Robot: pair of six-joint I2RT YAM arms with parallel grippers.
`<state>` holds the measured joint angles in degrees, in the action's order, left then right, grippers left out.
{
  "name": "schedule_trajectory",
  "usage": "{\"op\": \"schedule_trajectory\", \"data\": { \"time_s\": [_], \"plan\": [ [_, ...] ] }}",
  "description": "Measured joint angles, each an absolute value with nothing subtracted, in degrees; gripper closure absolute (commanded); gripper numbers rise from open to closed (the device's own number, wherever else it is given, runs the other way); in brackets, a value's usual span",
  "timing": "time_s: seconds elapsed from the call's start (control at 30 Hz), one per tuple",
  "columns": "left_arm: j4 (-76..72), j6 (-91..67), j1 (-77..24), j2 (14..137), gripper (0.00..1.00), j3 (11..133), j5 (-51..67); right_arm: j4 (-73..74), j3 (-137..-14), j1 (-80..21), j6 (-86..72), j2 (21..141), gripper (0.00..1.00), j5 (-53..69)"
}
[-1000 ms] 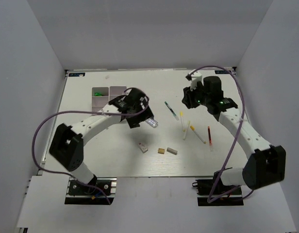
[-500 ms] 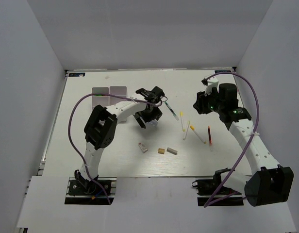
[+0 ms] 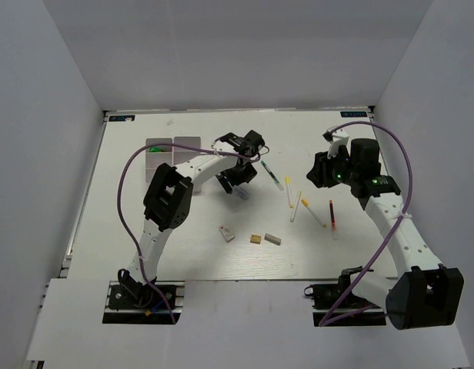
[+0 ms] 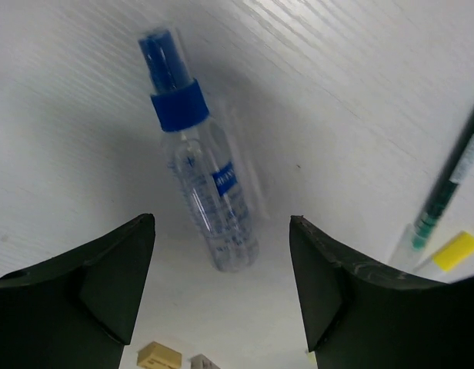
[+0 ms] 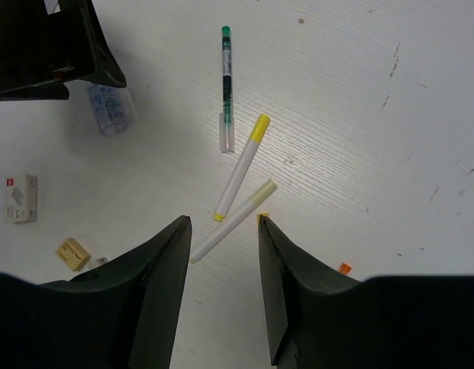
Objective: Sort the stationery into containers
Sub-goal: Grab a piece of stationery with the left arm
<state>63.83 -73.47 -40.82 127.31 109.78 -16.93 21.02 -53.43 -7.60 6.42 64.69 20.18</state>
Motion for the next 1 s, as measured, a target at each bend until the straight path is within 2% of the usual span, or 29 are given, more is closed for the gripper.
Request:
{"op": "schedule_trajectory", "data": {
  "time_s": [0.1, 0.23, 0.57, 0.67, 0.7, 0.83, 0.9, 0.93, 1.0],
  "plan": [
    [64.62, -73.03, -40.27, 128.49, 0.2, 109.78, -17.91, 21.12, -52.84, -7.29, 6.46, 64.36, 0.53, 20.62],
    [64.99, -72.42, -39.57, 129.14, 0.25, 109.78, -18.7, 21.21, -52.6, -6.96, 6.46, 64.31, 0.53, 21.17],
    [65.41, -69.14, -37.12, 132.92, 0.55, 112.12, -19.18, 21.19, -51.99, -6.76, 6.42, 64.23, 0.53, 21.89],
    [64.66, -67.2, -36.91, 132.92, 0.69, 112.12, -19.11, 21.32, -50.89, -6.74, 6.37, 64.18, 0.53, 22.09],
    [63.88, -66.15, -36.91, 132.92, 0.77, 112.12, -19.05, 21.47, -50.68, -6.74, 6.37, 64.18, 0.53, 22.15],
    [59.57, -60.2, -37.15, 132.92, 0.93, 112.31, -18.2, 21.52, -50.65, -6.74, 6.37, 64.16, 0.53, 22.46],
    [57.3, -56.51, -37.56, 132.86, 1.0, 112.86, -17.58, 21.52, -50.65, -6.72, 6.39, 64.16, 0.6, 22.57],
    [55.9, -54.35, -37.8, 132.53, 1.0, 113.06, -17.08, 21.52, -50.65, -6.72, 6.63, 64.16, 0.75, 22.79],
    [52.84, -49.23, -38.28, 131.0, 1.0, 112.99, -16.45, 21.47, -50.52, -6.7, 7.46, 64.12, 0.92, 23.62]
  ]
}}
